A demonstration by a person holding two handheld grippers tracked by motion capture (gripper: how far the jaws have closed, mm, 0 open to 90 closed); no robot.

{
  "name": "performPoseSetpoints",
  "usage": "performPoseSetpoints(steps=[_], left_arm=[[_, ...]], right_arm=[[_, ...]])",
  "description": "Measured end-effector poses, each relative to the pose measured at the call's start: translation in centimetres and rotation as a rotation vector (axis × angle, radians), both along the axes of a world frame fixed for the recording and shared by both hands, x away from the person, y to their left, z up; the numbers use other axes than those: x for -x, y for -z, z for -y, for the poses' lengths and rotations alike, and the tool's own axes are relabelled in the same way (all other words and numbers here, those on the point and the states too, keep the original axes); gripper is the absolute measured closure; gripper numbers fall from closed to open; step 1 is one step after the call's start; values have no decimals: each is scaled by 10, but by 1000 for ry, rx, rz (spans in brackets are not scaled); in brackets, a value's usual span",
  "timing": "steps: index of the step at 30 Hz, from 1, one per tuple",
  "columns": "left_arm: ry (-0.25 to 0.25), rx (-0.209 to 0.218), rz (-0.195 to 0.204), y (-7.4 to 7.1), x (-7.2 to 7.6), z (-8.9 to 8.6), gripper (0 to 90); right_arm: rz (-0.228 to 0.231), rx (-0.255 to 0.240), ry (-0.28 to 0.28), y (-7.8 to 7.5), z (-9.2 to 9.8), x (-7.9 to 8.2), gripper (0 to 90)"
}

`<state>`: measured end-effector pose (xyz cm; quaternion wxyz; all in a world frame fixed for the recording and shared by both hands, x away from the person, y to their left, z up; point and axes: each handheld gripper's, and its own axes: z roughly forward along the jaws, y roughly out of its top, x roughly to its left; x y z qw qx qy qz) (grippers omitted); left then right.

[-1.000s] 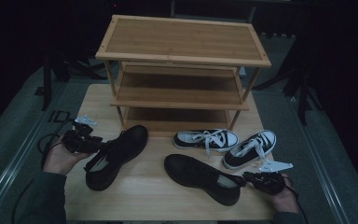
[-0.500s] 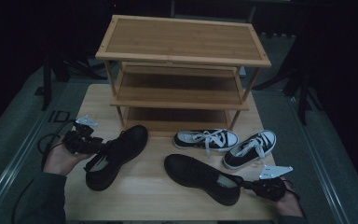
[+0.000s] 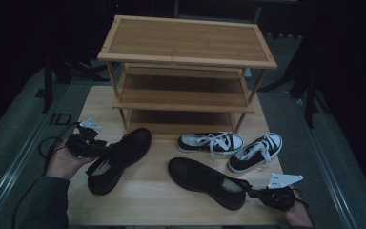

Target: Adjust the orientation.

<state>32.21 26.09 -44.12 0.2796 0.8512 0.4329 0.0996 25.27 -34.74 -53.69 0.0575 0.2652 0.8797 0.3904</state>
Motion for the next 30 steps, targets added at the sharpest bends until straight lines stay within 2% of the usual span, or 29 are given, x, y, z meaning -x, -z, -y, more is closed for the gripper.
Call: performPoseSetpoints(steps=[15, 30], left_arm=[[1, 2, 1, 1, 0, 1, 618], [9, 5, 3, 2, 0, 4, 617]], right_arm=[[1, -20, -17, -1, -2, 11, 900], [3, -23, -32, -1, -11, 12, 900]])
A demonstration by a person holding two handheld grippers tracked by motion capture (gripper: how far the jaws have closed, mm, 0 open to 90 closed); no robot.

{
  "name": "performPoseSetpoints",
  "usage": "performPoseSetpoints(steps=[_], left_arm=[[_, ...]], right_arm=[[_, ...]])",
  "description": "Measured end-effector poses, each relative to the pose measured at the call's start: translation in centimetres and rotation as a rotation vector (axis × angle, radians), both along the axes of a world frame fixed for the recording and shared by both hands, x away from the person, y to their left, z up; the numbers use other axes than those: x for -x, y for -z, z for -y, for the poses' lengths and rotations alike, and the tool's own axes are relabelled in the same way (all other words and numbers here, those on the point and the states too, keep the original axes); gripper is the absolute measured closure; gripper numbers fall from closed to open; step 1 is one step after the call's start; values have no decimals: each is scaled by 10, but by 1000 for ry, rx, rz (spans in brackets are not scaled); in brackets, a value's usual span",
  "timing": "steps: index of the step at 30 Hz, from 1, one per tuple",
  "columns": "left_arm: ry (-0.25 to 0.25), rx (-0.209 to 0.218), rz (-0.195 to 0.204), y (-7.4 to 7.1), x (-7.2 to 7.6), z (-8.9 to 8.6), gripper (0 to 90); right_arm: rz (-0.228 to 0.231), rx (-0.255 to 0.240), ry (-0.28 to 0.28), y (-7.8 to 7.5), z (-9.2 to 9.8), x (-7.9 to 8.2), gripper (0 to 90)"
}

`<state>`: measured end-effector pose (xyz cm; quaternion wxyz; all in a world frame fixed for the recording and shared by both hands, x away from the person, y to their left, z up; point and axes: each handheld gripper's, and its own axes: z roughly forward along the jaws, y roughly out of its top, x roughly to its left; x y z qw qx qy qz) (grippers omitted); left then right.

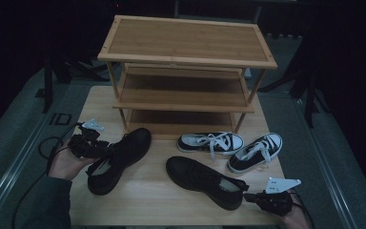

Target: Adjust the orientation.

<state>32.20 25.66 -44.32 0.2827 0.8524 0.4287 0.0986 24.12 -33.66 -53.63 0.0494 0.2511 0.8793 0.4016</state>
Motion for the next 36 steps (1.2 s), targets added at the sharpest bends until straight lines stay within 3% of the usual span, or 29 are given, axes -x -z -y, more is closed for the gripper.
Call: performPoseSetpoints(steps=[22, 36], left_arm=[[0, 1, -5, 2, 0, -1, 616], [0, 6, 0, 2, 0, 0, 617]], right_arm=[[-18, -8, -59, -1, -4, 7, 900], [-9, -3, -101, 0, -23, 2, 900]])
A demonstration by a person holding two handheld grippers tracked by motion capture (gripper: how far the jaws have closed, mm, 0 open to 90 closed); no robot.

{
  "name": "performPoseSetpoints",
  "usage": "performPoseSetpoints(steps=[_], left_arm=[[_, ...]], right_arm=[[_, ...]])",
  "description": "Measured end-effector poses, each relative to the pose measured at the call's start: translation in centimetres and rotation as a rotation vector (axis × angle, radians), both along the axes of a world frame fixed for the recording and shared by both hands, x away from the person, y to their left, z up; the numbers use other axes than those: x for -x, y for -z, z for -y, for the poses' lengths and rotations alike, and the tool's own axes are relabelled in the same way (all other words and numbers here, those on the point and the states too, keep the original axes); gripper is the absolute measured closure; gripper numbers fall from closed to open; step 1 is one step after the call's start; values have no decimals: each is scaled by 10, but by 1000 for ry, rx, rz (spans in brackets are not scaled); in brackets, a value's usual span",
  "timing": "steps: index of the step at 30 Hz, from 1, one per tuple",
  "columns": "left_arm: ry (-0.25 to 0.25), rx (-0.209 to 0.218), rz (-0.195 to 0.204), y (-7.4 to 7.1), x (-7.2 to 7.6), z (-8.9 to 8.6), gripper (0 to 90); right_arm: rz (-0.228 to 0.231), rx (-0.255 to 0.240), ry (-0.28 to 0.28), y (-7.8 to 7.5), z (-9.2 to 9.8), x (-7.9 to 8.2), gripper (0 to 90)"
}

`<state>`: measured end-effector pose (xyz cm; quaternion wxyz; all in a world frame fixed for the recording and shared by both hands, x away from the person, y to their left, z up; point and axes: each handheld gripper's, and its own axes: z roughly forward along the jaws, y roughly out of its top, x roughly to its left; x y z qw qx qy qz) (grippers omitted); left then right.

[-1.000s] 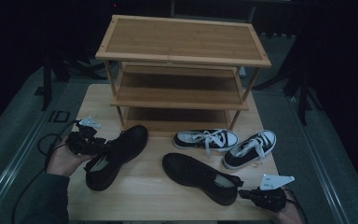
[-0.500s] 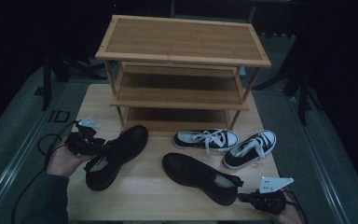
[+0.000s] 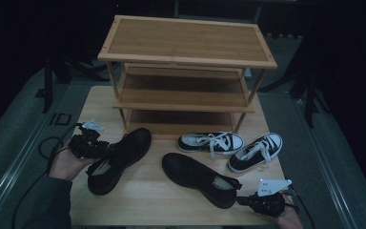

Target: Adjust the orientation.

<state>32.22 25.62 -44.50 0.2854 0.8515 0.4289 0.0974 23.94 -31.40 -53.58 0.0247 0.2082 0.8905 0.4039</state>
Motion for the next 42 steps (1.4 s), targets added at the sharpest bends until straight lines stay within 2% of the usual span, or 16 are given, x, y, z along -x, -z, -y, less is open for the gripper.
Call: performPoseSetpoints(steps=[10, 21, 26, 29, 34, 39, 42], left_arm=[[0, 3, 4, -2, -1, 1, 617], [1, 2, 5, -2, -1, 1, 616], [3, 1, 4, -3, -1, 2, 618], [9, 4, 6, -4, 0, 2, 619], [3, 10, 8, -4, 0, 1, 617], [7, 8, 11, -7, 0, 2, 617], [9, 14, 16, -9, -1, 4, 617]], right_arm=[[7, 12, -46, 2, -19, -7, 900], [8, 11, -64, 2, -30, -13, 900], [18, 22, -90, 1, -43, -19, 900], [23, 24, -78, 0, -41, -20, 900], [41, 17, -22, -3, -36, -26, 900], [34, 17, -22, -2, -37, -30, 900], [32, 0, -35, -2, -39, -29, 900]])
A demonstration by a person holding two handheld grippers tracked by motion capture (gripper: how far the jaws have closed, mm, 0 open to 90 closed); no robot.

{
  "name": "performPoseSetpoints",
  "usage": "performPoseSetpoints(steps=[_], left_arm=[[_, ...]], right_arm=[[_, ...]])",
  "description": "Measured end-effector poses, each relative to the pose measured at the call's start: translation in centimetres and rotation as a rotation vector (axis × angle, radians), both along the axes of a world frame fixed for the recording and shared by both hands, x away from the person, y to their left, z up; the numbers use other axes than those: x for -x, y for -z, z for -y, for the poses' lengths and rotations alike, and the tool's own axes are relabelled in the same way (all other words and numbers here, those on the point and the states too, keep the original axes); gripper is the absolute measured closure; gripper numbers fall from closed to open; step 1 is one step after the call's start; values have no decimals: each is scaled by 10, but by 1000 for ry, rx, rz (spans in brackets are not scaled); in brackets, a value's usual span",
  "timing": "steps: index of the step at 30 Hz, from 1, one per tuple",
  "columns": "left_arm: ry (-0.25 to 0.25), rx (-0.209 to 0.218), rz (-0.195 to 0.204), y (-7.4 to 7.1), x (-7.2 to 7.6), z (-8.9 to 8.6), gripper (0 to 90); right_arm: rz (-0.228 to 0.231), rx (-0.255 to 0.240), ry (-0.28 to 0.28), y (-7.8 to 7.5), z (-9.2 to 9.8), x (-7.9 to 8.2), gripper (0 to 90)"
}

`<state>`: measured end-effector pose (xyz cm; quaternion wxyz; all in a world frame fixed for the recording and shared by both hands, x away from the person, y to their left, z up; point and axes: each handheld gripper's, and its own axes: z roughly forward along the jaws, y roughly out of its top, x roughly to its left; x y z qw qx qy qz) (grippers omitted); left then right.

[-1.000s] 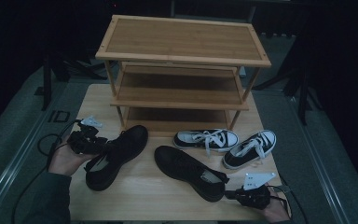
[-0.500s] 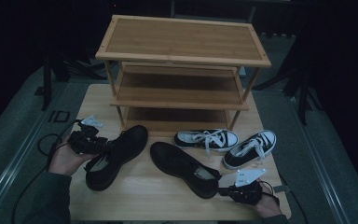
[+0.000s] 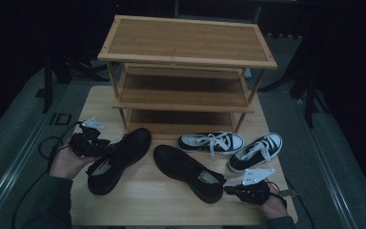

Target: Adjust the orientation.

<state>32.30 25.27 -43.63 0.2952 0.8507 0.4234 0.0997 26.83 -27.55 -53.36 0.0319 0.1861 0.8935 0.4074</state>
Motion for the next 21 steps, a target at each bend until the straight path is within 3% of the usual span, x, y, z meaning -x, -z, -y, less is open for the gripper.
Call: performPoseSetpoints(steps=[10, 21], left_arm=[[4, -2, 3, -2, 0, 1, 616], [6, 2, -5, -3, -2, 2, 616]], right_arm=[[-7, -12, -85, 0, -20, 5, 900], [-7, -11, -53, 2, -19, -3, 900]])
